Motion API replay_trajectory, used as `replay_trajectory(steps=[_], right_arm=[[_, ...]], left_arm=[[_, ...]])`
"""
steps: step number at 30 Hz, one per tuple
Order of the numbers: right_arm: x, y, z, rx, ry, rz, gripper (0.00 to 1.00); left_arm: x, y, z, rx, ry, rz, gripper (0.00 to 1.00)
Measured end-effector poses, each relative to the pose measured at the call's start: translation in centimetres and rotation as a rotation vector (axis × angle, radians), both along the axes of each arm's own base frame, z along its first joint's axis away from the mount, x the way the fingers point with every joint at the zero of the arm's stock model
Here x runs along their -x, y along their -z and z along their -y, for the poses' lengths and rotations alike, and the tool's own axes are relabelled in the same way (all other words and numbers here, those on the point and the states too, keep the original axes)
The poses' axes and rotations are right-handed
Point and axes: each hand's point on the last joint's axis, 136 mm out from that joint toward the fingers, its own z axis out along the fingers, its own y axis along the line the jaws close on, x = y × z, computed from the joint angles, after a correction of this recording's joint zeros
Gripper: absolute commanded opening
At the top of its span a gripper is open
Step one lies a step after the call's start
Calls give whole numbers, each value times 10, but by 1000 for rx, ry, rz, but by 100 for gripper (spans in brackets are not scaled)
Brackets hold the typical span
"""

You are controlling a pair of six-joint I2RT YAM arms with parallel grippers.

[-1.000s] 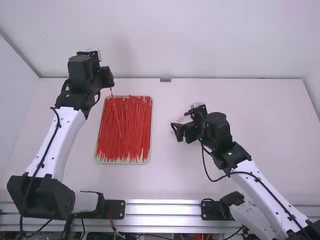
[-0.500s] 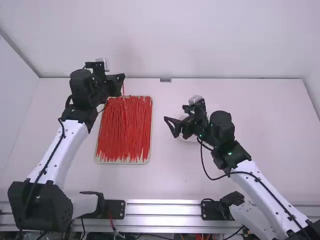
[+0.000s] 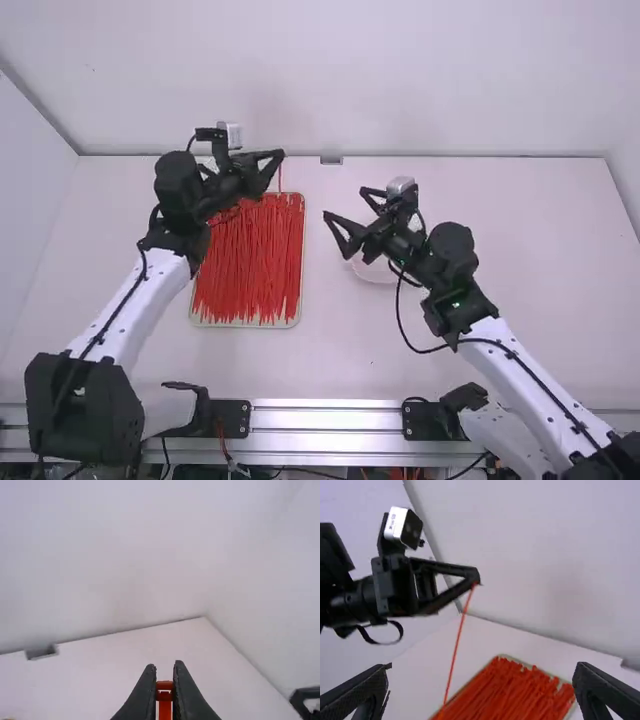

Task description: Fasten the cable tie

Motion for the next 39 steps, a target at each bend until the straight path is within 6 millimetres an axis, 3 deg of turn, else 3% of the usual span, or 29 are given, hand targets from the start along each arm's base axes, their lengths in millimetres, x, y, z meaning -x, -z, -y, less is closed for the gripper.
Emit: replay_trajectory(steps=[9, 16, 26, 35, 39], right_arm=[[-11, 19, -33, -23, -64, -2, 98], [-20, 25, -38, -52, -63, -18, 100], [-21, 28, -39, -54, -64, -31, 93], [-21, 28, -39, -54, -62, -31, 65], [-22, 28, -39, -55, -60, -34, 41]], left_arm=[[13, 20, 45, -73, 37, -44, 2], [14, 11, 49, -73, 18, -2, 2], [21, -14, 51, -30, 43, 73, 2], [34, -19, 71, -14, 110, 84, 2], [37, -20, 76, -9, 124, 88, 2]])
